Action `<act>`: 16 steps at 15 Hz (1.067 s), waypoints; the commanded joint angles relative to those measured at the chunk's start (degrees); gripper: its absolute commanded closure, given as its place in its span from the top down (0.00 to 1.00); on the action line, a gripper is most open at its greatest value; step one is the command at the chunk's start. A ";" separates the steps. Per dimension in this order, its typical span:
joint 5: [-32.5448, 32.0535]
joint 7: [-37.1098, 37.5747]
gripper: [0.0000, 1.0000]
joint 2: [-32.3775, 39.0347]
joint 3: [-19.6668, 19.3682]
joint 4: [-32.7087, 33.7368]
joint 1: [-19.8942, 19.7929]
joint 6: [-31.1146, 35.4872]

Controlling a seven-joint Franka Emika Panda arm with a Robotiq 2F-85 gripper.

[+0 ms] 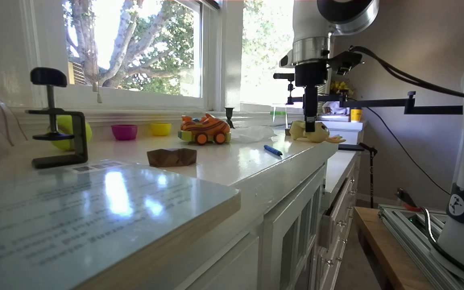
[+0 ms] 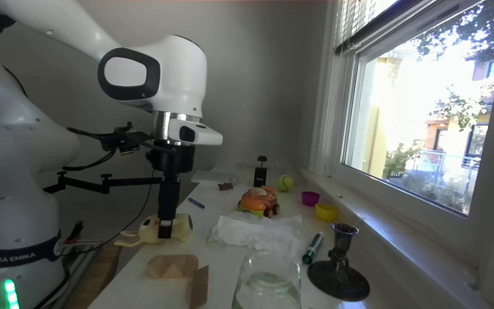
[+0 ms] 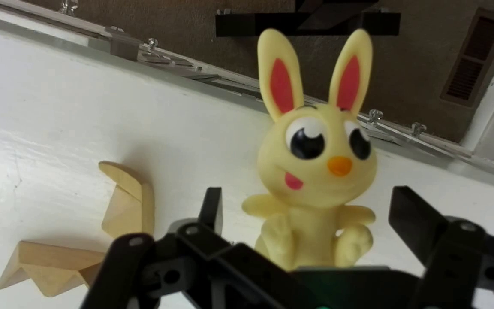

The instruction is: Move the plush toy to the left

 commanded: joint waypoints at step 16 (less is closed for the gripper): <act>-0.77 0.28 0.72 1.51 -0.94 0.07 0.41 0.47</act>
